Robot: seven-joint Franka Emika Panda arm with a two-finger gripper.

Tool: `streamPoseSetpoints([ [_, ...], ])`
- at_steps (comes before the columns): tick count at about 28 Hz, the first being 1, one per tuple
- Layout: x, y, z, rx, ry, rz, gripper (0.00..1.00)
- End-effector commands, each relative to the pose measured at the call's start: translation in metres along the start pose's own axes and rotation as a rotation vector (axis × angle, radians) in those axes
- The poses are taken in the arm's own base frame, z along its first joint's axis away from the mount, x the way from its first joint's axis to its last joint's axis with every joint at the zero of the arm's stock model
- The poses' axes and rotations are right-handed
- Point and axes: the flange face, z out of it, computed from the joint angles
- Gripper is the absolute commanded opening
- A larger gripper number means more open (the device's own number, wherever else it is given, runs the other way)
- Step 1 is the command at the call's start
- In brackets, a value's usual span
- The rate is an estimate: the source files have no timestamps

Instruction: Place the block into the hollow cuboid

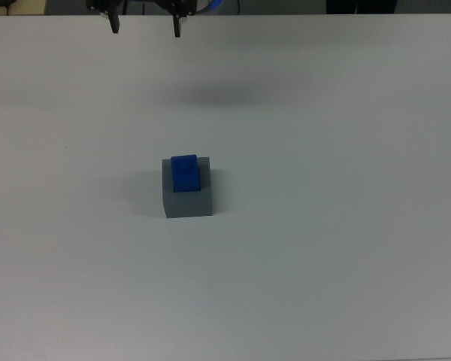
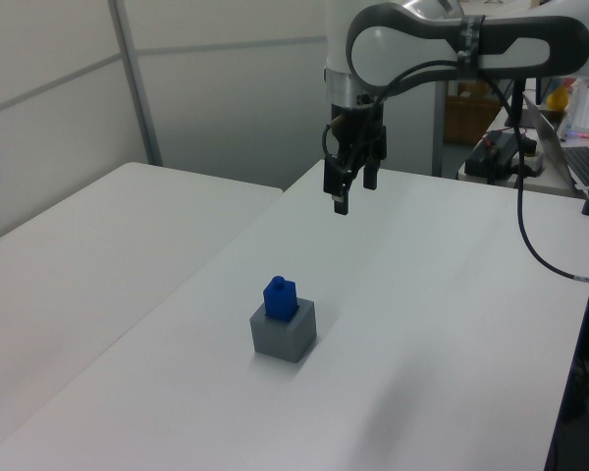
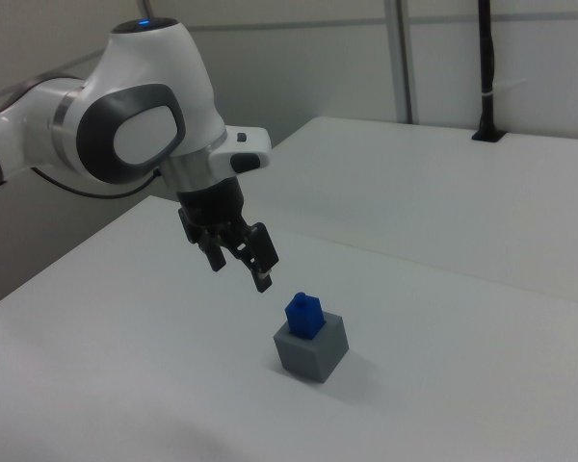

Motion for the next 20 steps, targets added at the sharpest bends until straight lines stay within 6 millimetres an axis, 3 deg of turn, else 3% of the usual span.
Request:
streamPoseSetpoints([
  [1, -0.0042, 0.0011, 0.0012, 0.021, -0.021, 0.003, 1.0],
  [20, -0.0022, 0.0025, 0.0022, 0.022, -0.021, -0.004, 1.0],
])
